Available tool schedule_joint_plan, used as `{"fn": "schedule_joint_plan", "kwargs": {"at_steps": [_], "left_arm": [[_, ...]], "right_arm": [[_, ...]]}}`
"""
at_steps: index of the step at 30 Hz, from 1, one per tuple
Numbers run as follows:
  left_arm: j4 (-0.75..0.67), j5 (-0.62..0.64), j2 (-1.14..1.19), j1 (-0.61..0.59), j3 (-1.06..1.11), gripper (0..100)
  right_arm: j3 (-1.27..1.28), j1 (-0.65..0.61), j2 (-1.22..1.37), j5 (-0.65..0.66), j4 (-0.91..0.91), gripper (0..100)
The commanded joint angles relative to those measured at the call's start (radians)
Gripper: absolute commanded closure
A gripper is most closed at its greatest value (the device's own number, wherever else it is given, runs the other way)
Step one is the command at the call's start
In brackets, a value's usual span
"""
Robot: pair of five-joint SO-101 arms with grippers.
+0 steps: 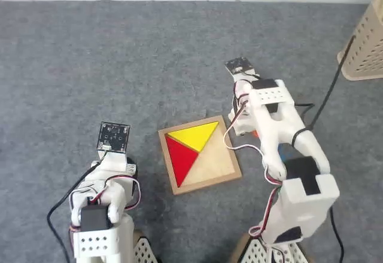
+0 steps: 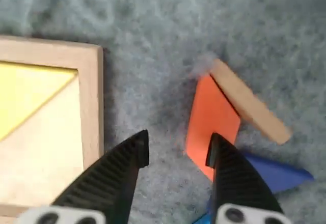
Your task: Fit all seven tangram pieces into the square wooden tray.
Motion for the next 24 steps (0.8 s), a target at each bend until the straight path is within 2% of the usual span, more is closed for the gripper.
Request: {"fn": "schedule_joint_plan", "kwargs": {"at_steps": [1, 9, 13, 24], "left_arm": [[0.0, 0.008, -0.023, 0.002, -0.008, 93], [0.0, 0.008, -0.023, 0.002, -0.008, 93], [0.0, 0.008, -0.023, 0.002, -0.008, 93], [0.0, 0.008, -0.023, 0.002, -0.008, 93]], "right_arm": [[-0.02, 0.035, 0.033, -0.008, 0.007, 79.3], [-0.095, 0.093, 0.031, 0.014, 0.061, 78.5], [-0.092, 0.097, 0.031, 0.054, 0.031, 74.2], [-0.041, 0.143, -0.042, 0.058, -0.036, 74.2]]}}
